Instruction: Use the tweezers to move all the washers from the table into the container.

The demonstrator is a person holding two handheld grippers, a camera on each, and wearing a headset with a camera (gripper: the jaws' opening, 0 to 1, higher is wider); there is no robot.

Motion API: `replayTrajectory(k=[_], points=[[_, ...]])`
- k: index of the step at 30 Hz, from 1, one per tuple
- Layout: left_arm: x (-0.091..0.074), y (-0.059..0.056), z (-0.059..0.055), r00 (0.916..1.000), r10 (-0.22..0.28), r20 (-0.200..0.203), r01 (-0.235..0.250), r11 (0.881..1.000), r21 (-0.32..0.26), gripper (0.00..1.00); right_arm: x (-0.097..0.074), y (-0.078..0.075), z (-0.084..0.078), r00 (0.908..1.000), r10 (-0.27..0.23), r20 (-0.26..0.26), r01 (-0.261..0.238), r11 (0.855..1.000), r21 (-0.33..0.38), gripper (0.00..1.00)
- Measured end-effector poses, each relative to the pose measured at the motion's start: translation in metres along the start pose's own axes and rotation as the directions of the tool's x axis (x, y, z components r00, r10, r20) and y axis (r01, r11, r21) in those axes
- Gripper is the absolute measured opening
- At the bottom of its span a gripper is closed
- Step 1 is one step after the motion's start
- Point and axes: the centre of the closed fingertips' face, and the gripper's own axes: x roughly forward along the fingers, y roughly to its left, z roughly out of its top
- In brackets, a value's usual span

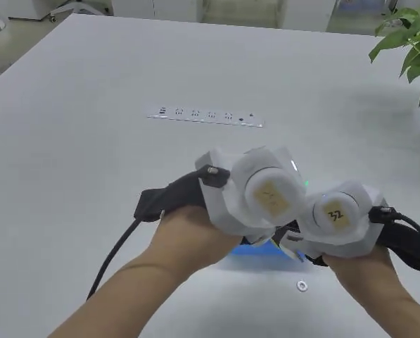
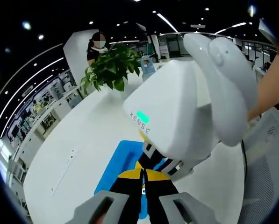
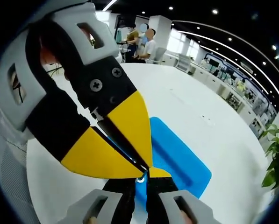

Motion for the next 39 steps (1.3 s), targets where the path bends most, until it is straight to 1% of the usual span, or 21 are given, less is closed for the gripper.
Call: replayTrajectory(k=[1, 5, 9, 12, 15, 17, 20, 21, 24, 25, 26, 29, 33, 37, 39], points=[[0.000, 0.001, 0.001, 1.0000, 0.002, 0.007, -0.002, 1.000, -0.003, 0.00, -0.001, -0.001, 0.001, 1.0000, -0.005, 0.006, 0.005, 1.000, 0.002, 0.03], [0.000, 0.001, 0.002, 1.0000, 0.001, 0.007, -0.001, 1.000, -0.008, 0.00, -0.001, -0.003, 0.001, 0.9999, 0.000, 0.011, 0.000, 1.000, 0.024, 0.04], [-0.001, -0.001, 0.004, 1.0000, 0.002, 0.006, -0.002, 1.000, 0.009, 0.00, -0.004, -0.002, 0.001, 0.9998, -0.003, 0.017, 0.003, 0.999, 0.041, 0.04], [-0.006, -0.002, 0.007, 0.9999, 0.006, 0.015, -0.006, 1.000, 0.007, 0.00, -0.009, -0.002, 0.003, 0.9995, -0.002, 0.031, 0.000, 0.998, 0.058, 0.05], [-0.013, -0.002, 0.013, 0.9995, 0.021, 0.025, -0.022, 1.000, 0.014, 0.00, -0.016, -0.003, 0.009, 0.9983, -0.020, 0.055, 0.018, 0.998, 0.054, 0.05], [-0.019, -0.003, 0.019, 0.9986, 0.033, 0.042, -0.034, 0.999, 0.015, 0.00, -0.024, -0.003, 0.014, 0.9969, -0.033, 0.071, 0.029, 0.998, 0.055, 0.05], [-0.026, -0.004, 0.030, 0.9966, 0.040, 0.072, -0.041, 0.999, 0.013, 0.00, -0.038, -0.005, 0.020, 0.9931, -0.070, 0.094, 0.066, 0.997, 0.048, 0.05], [-0.029, -0.005, 0.036, 0.9954, 0.041, 0.087, -0.042, 0.999, 0.012, 0.00, -0.042, -0.007, 0.022, 0.9914, -0.082, 0.102, 0.077, 0.996, 0.051, 0.05], [-0.035, -0.007, 0.051, 0.9914, 0.043, 0.123, -0.045, 0.999, 0.014, 0.00, -0.058, -0.012, 0.026, 0.9824, -0.130, 0.135, 0.121, 0.990, 0.067, 0.05], [-0.037, -0.008, 0.057, 0.9899, 0.040, 0.136, -0.043, 0.999, 0.016, 0.00, -0.063, -0.013, 0.026, 0.9807, -0.137, 0.140, 0.127, 0.989, 0.074, 0.05], [-0.038, -0.009, 0.059, 0.9893, 0.039, 0.141, -0.042, 0.999, 0.018, 0.00, -0.067, -0.014, 0.026, 0.9785, -0.145, 0.147, 0.134, 0.988, 0.083, 0.05], [-0.039, -0.016, 0.075, 0.9851, 0.027, 0.170, -0.035, 0.998, 0.048, 0.00, -0.083, -0.018, 0.026, 0.9700, -0.170, 0.174, 0.149, 0.981, 0.127, 0.04], [-0.037, -0.025, 0.086, 0.9831, 0.008, 0.183, -0.023, 0.997, 0.080, 0.00, -0.094, -0.020, 0.022, 0.9640, -0.188, 0.188, 0.155, 0.972, 0.175, 0.05], [-0.035, -0.033, 0.093, 0.9807, -0.010, 0.195, -0.007, 0.996, 0.089, 0.00, -0.104, -0.021, 0.014, 0.9596, -0.213, 0.183, 0.179, 0.966, 0.187, 0.04], [-0.033, -0.038, 0.096, 0.9796, -0.028, 0.199, 0.009, 0.996, 0.092, 0.00, -0.108, -0.020, 0.009, 0.9587, -0.222, 0.178, 0.187, 0.963, 0.195, 0.05]])
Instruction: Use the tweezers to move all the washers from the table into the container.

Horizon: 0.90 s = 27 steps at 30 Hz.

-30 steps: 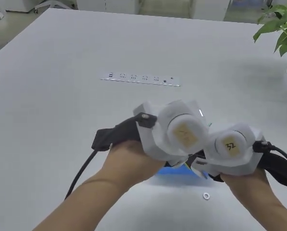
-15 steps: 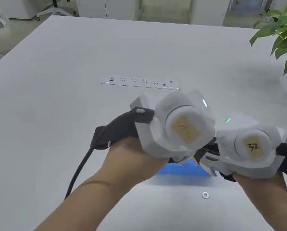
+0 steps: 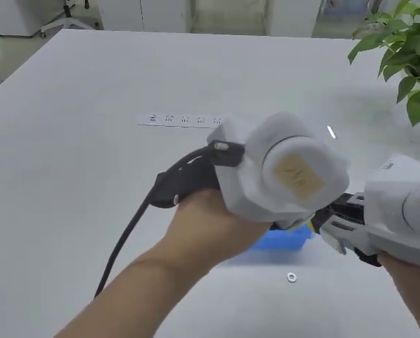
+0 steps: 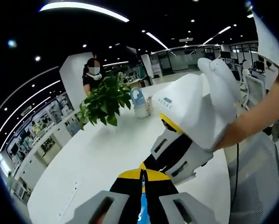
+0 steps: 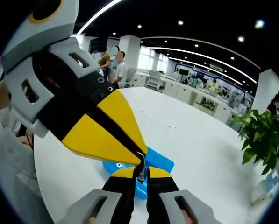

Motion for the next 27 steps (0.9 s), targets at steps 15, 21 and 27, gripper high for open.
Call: replayTrajectory(k=[15, 21, 27], points=[[0.024, -0.030, -0.010, 0.9958, -0.088, -0.025, 0.088, 0.996, 0.014, 0.00, -0.008, 0.002, -0.041, 0.9977, -0.009, -0.067, 0.013, 0.998, 0.056, 0.05], [0.032, -0.037, -0.017, 0.9931, -0.110, -0.040, 0.111, 0.994, 0.022, 0.00, -0.005, 0.002, -0.053, 0.9959, -0.001, -0.090, 0.007, 0.998, 0.066, 0.05], [0.036, -0.040, -0.027, 0.9908, -0.124, -0.055, 0.124, 0.992, 0.000, 0.00, 0.000, 0.007, -0.064, 0.9942, 0.025, -0.105, -0.014, 0.995, 0.098, 0.05]])
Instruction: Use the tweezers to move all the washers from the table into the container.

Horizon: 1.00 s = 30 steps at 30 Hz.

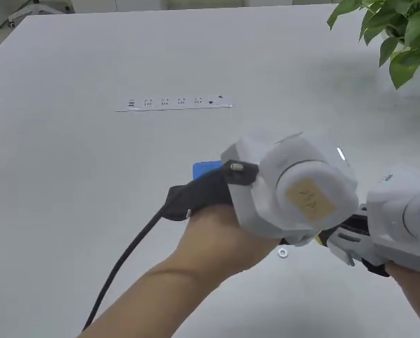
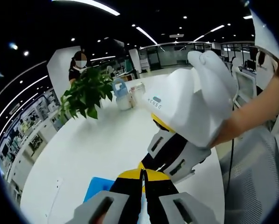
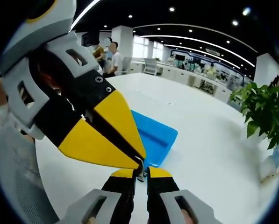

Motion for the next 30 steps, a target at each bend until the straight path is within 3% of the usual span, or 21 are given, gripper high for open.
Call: replayTrajectory(k=[9, 14, 18, 24, 30], points=[[0.005, -0.008, -0.018, 0.9990, -0.026, -0.037, 0.025, 0.999, -0.020, 0.00, 0.010, 0.010, -0.016, 0.9992, 0.028, -0.028, -0.027, 1.000, 0.015, 0.06], [0.003, -0.008, -0.023, 0.9988, -0.020, -0.045, 0.018, 0.999, -0.030, 0.00, 0.013, 0.015, -0.016, 0.9982, 0.057, -0.016, -0.056, 0.997, 0.053, 0.06], [0.001, -0.006, -0.030, 0.9985, -0.015, -0.053, 0.013, 0.999, -0.050, 0.00, 0.018, 0.018, -0.017, 0.9979, 0.060, -0.026, -0.059, 0.998, 0.036, 0.06], [0.000, -0.007, -0.034, 0.9980, -0.018, -0.061, 0.014, 0.998, -0.062, 0.00, 0.020, 0.021, -0.020, 0.9970, 0.070, -0.034, -0.068, 0.997, 0.040, 0.07], [-0.007, -0.009, -0.036, 0.9975, -0.008, -0.070, 0.004, 0.998, -0.058, 0.00, 0.020, 0.025, -0.017, 0.9957, 0.092, -0.006, -0.091, 0.992, 0.087, 0.08]])
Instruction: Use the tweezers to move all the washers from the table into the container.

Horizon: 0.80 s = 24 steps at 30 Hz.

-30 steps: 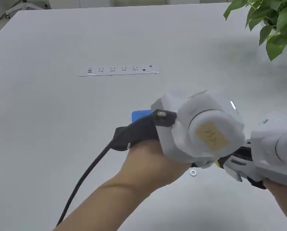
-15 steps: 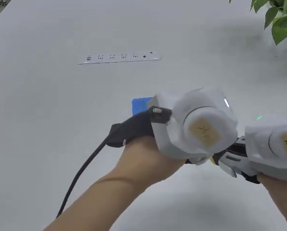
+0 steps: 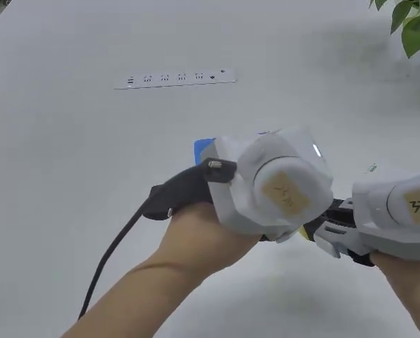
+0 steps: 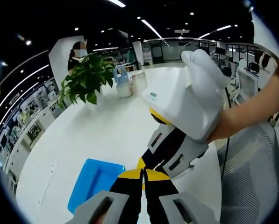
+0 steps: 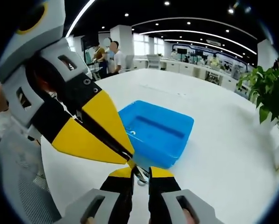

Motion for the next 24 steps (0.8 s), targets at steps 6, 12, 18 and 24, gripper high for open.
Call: replayTrajectory(k=[6, 12, 18, 24], points=[[-0.002, 0.001, -0.006, 0.9999, 0.000, -0.014, 0.000, 1.000, -0.007, 0.00, 0.006, 0.006, 0.000, 0.9999, 0.011, -0.005, -0.011, 1.000, -0.011, 0.08], [-0.002, 0.002, -0.011, 0.9996, 0.000, -0.027, 0.000, 1.000, -0.003, 0.00, 0.009, 0.008, 0.000, 0.9997, 0.022, -0.007, -0.022, 1.000, -0.007, 0.08], [-0.002, 0.004, -0.010, 0.9999, -0.001, -0.012, 0.001, 1.000, -0.018, 0.00, 0.010, 0.007, 0.000, 0.9996, 0.029, -0.004, -0.029, 1.000, -0.005, 0.08], [-0.001, 0.004, -0.009, 1.0000, -0.005, -0.001, 0.005, 1.000, -0.031, 0.00, 0.010, 0.008, -0.003, 0.9992, 0.016, -0.037, -0.019, 0.996, -0.090, 0.05]])
